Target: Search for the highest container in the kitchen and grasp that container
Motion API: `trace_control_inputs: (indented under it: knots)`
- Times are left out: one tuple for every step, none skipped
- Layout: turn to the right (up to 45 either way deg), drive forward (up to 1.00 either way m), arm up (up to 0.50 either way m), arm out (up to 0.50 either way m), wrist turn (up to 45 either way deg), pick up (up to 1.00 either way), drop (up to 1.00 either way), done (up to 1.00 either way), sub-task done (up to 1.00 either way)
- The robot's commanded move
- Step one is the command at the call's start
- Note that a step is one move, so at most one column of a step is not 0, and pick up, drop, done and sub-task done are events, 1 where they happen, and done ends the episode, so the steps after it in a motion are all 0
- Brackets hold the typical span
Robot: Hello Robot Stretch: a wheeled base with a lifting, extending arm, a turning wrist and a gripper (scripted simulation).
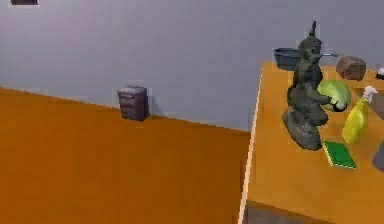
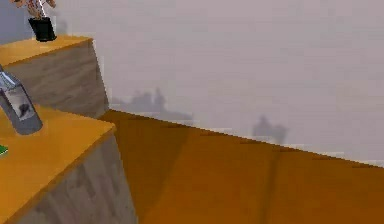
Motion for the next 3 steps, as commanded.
trace_control_inputs:
  knots:
    - [45.0,0.00,0.00,0.00,0.0,0.00,0.00,0.00,0.00]
    - [42.0,0.00,0.00,0.00,0.0,0.00,0.00,0.00,0.00]
    - [0.0,0.75,0.00,0.00,0.0,0.00,0.00,0.00,0.00]
